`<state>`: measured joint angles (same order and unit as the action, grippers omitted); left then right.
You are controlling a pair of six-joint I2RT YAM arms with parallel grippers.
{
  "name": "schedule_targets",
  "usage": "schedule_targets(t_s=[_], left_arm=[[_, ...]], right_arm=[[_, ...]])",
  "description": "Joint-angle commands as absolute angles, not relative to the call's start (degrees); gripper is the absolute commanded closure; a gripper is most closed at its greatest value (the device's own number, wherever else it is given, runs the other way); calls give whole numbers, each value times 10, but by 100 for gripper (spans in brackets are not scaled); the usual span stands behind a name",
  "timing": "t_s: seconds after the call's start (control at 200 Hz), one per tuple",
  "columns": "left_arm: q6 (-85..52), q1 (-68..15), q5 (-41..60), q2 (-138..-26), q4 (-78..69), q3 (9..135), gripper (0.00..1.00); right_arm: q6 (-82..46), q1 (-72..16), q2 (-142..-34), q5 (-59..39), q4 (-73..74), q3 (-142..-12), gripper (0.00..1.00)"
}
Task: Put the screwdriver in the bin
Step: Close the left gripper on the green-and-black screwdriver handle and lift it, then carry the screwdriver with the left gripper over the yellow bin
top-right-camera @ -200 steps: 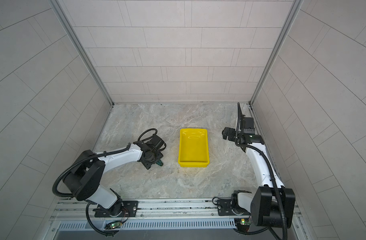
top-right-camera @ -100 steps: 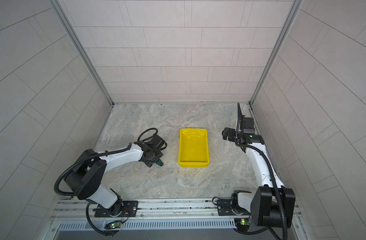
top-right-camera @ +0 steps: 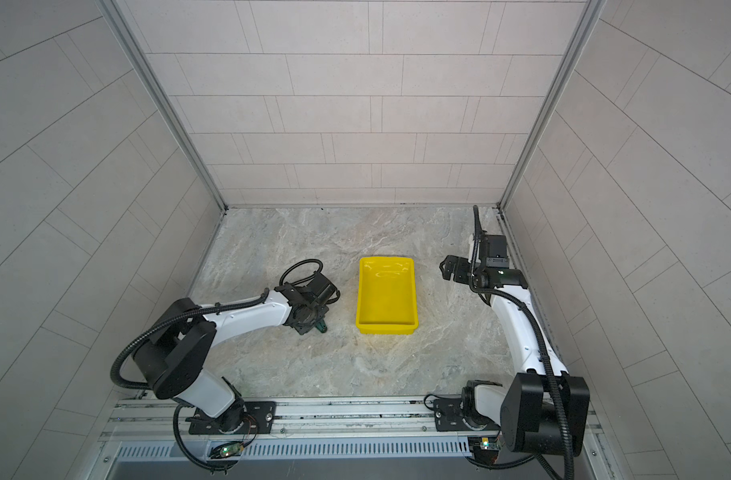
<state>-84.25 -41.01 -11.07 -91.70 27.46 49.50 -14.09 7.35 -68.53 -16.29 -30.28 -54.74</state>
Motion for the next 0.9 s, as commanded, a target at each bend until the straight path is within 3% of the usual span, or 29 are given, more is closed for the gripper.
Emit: schedule_targets(t_s=[0.0, 0.28, 0.505, 0.896], left_arm=[[-853, -416, -133, -895, 306, 492, 100], [-797, -435, -204, -824, 407, 543, 100], [-728, -446, -204, -795, 427, 578, 100], [-520, -523, -157, -943, 433, 836, 100]], right_arm=[[-152, 66, -690, -183, -302, -552, 0], [-175, 62, -715, -213, -284, -564, 0], [-184, 62, -725, -237, -277, -563, 0], [-201, 28, -710, -229, -263, -565, 1]])
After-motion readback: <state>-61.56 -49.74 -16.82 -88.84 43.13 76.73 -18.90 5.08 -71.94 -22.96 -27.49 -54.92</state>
